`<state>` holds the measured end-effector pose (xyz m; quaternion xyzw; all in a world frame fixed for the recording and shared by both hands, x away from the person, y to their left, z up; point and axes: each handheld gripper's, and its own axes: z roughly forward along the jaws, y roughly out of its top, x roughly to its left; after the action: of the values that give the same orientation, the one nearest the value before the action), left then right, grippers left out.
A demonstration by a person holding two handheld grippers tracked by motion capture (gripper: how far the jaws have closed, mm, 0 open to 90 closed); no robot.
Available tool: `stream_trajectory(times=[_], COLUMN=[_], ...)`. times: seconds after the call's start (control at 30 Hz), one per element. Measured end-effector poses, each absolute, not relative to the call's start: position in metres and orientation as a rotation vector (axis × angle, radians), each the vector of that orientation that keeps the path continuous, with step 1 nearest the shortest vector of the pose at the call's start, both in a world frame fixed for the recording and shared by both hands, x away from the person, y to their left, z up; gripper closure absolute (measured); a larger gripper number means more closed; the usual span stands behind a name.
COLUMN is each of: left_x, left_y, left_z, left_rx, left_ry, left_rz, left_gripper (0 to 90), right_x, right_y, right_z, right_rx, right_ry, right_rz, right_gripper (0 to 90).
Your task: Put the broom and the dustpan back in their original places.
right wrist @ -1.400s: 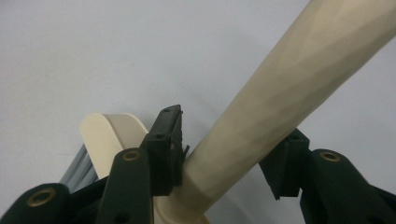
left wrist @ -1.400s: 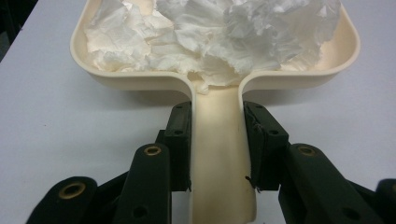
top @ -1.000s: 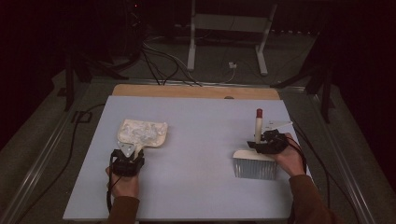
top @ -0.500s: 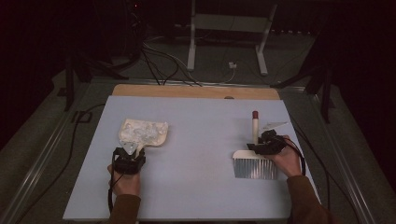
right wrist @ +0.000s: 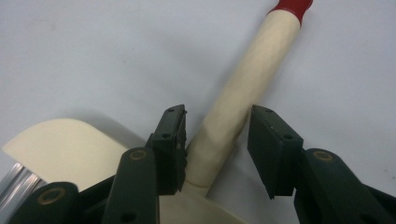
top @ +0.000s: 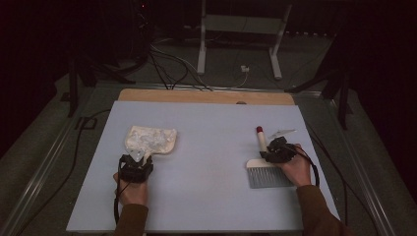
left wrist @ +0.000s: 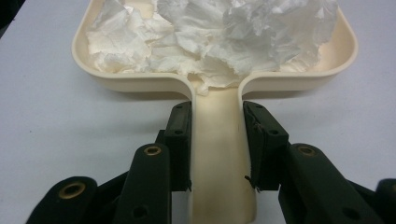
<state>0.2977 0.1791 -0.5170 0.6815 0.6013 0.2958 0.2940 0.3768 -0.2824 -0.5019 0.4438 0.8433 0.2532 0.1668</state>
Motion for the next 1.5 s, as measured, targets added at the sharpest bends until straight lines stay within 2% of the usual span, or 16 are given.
stream_trajectory(times=[0.2,0.57,0.7,0.97,1.2,1.5], left_x=[0.3,0.305,0.304,0.292,0.282,0.269], left_y=[0.178,0.176,0.18,0.191,0.203,0.211], left_z=[-0.52,-0.524,-0.521,-0.501,-0.478,-0.466], left_rx=[1.831,1.825,1.786,1.688,1.636,1.625], left_ry=[1.608,1.612,1.582,1.461,1.331,1.225], left_rz=[0.781,0.761,0.732,0.732,0.706,0.681], left_gripper=[66.5,65.6,51.1,33.3,16.7,0.5], right_x=[0.375,0.364,0.359,0.348,0.335,0.317], right_y=[-0.281,-0.279,-0.279,-0.278,-0.276,-0.268], right_z=[-0.502,-0.498,-0.497,-0.488,-0.481,-0.481], right_rx=[1.275,1.318,1.358,1.365,1.317,1.219], right_ry=[2.387,2.301,2.257,2.149,2.079,2.045], right_rz=[0.72,0.861,0.905,1.002,1.098,1.184], right_gripper=[54.2,39.2,31.6,15.4,8.2,1.6])
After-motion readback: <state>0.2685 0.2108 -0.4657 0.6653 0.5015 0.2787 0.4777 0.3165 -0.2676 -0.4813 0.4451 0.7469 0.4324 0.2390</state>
